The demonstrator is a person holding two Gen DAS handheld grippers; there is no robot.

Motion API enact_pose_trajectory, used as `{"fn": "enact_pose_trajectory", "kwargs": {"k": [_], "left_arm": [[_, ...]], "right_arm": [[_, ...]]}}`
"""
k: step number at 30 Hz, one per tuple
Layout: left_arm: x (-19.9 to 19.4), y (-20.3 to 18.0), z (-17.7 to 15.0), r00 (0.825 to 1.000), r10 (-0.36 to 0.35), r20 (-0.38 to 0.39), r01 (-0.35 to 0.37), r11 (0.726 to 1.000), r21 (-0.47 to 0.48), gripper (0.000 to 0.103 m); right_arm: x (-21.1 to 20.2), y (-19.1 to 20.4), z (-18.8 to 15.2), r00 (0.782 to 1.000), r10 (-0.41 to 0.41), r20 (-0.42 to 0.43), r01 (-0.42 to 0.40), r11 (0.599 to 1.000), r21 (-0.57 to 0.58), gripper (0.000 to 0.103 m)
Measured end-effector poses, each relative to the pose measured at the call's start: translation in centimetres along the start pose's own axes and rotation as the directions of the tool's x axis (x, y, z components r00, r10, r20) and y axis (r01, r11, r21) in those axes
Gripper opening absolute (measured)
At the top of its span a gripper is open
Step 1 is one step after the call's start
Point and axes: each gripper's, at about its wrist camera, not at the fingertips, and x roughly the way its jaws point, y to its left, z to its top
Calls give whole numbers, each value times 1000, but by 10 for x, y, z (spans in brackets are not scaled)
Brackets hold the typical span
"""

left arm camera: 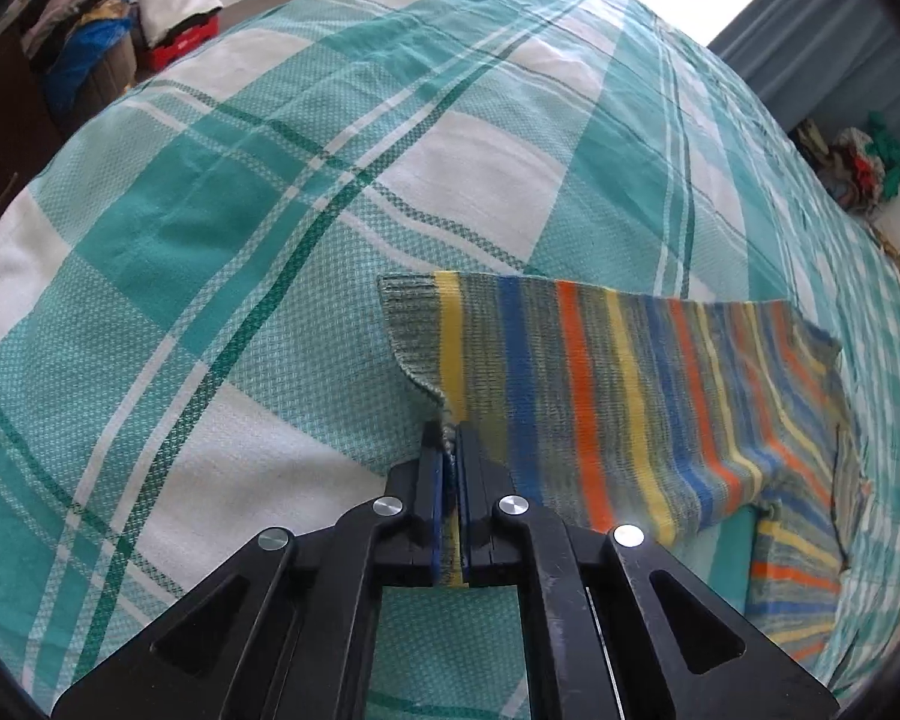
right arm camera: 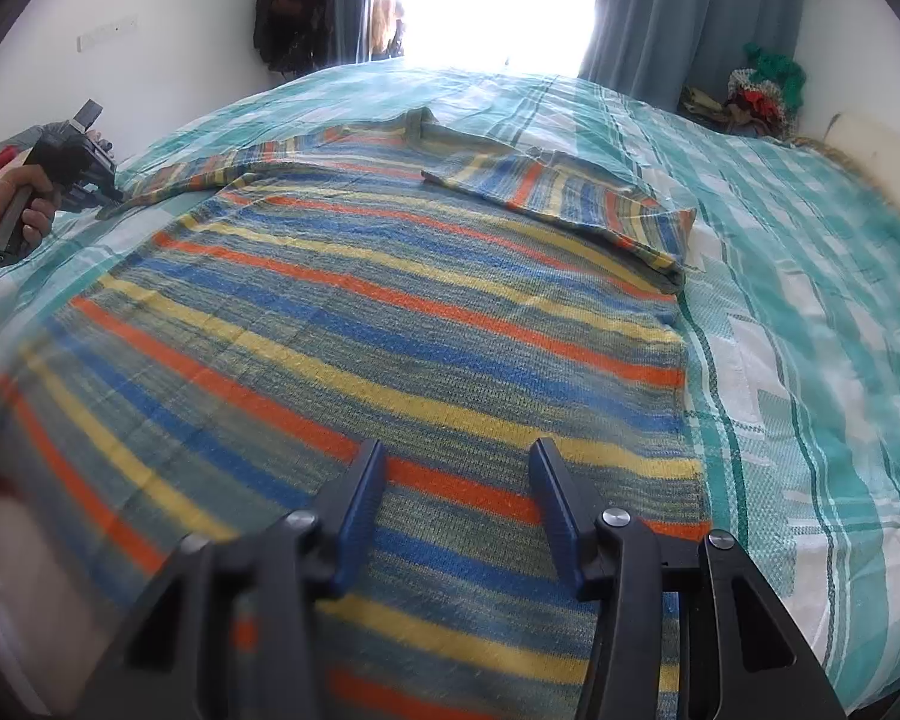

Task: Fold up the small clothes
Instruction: 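Move the left tool to the other sleeve cuff and grasp it, then fold the held sleeve across the sweater body with the left tool and release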

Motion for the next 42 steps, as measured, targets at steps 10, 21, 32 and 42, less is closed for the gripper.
{"fn": "enact_pose_trajectory", "kwargs": {"k": [10, 21, 32, 42], "left_arm": [[-93, -210, 15, 968, -198, 155, 122, 908, 400, 1], [-10, -354, -86, 965, -250, -76, 247, 776, 581, 64], [49, -232, -51, 998, 63, 20, -65, 883, 465, 30], [1, -213, -73, 986, -85, 145, 21, 919, 395, 73]], "right_arm": [[-5, -13, 7, 999, 49, 21, -50, 996, 69, 50], [-12, -39, 6, 998, 53, 34, -58, 983, 174, 50], [-5, -50, 10, 994, 107, 25, -110, 967, 232, 50], [-5, -54, 7, 996, 83, 17, -85, 965, 248, 50]]}}
